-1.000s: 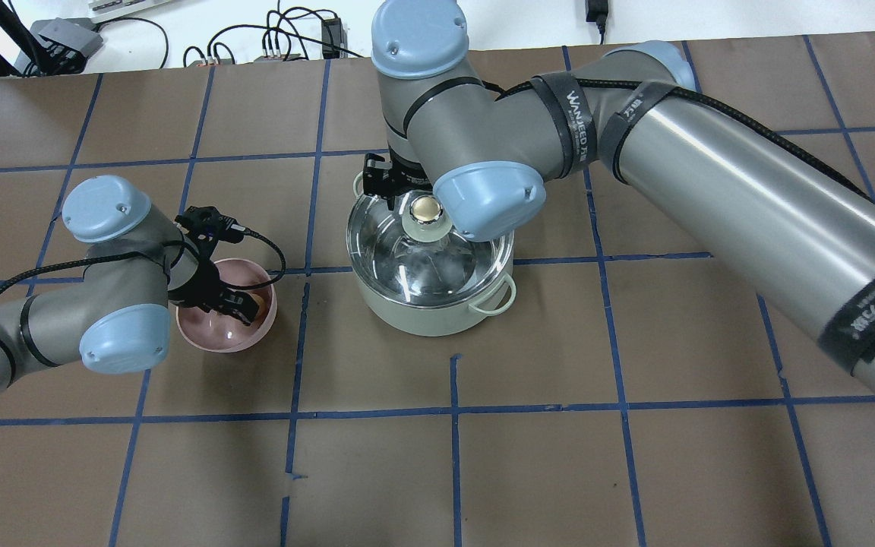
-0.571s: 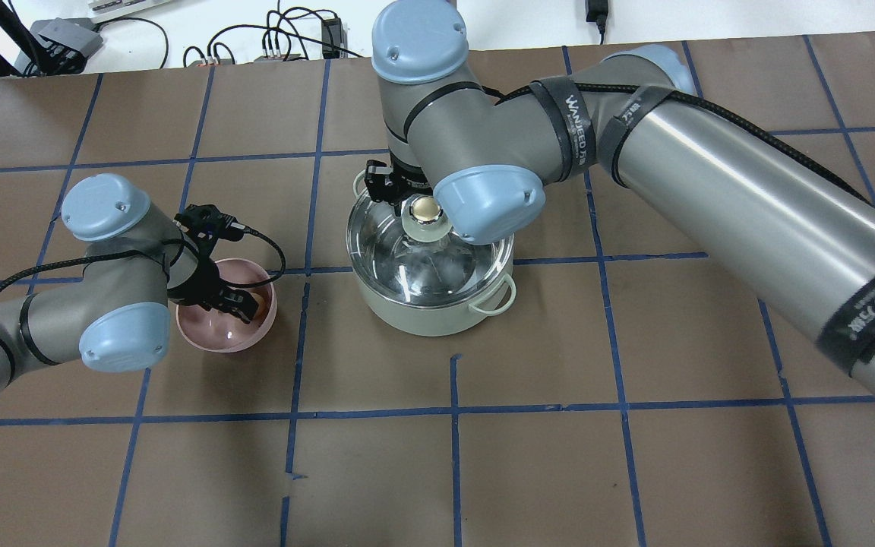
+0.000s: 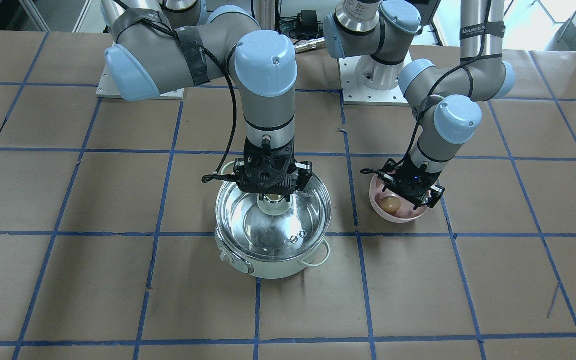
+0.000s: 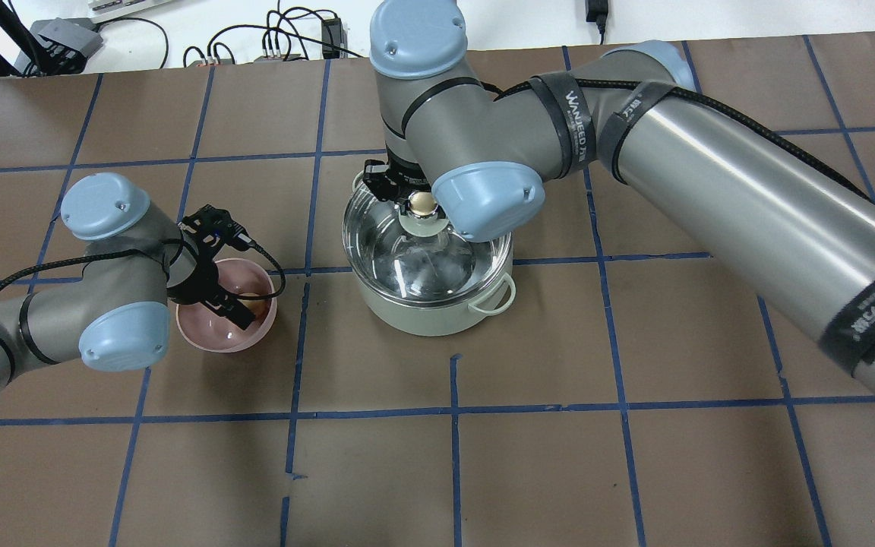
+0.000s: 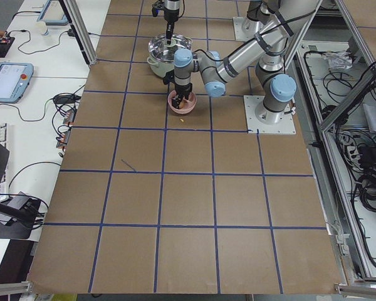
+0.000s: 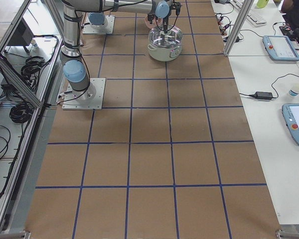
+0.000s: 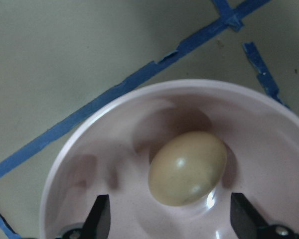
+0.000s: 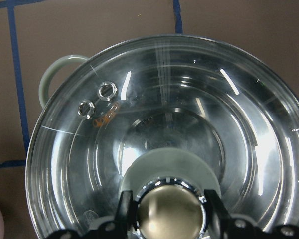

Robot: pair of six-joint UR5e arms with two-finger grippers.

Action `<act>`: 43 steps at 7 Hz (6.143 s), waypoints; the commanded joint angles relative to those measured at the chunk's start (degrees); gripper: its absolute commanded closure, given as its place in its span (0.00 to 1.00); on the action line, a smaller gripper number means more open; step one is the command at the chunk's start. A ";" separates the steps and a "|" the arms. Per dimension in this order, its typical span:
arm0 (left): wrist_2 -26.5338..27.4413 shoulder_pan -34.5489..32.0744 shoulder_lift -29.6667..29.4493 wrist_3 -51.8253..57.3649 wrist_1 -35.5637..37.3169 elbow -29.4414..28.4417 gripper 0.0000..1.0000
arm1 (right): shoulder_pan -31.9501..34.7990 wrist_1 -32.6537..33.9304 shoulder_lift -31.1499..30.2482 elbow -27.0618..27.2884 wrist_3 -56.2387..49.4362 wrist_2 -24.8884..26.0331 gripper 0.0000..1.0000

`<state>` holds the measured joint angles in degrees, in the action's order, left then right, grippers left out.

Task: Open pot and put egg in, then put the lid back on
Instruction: 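Grasp the lid knob with the right gripper and lift the lid off the pot, then hold the lid aside with the right gripper while the left gripper grasps the egg, then lift the egg from the bowl with the left gripper and carry it over the pot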

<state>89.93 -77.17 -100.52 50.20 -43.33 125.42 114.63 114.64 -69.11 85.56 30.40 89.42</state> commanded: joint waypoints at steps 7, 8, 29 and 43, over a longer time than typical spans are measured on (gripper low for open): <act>-0.01 -0.78 -2.49 18.70 2.64 0.17 0.06 | -24.25 -19.61 -14.63 -2.43 -25.26 -4.52 0.81; -0.01 -1.05 -2.49 19.22 2.64 0.09 0.06 | -25.59 -21.11 -15.26 -2.33 -27.74 -4.43 0.81; 1.04 -3.16 -4.25 13.44 5.01 0.35 0.74 | -25.16 -20.16 -16.32 0.83 -32.33 0.32 0.78; 4.55 -25.03 -5.98 -49.56 -20.66 -32.68 0.76 | -24.99 -20.16 -16.32 0.75 -31.54 -0.03 0.77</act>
<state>92.98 -99.40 -103.45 5.05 -65.10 94.80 89.57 94.44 -85.47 86.34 -1.28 89.44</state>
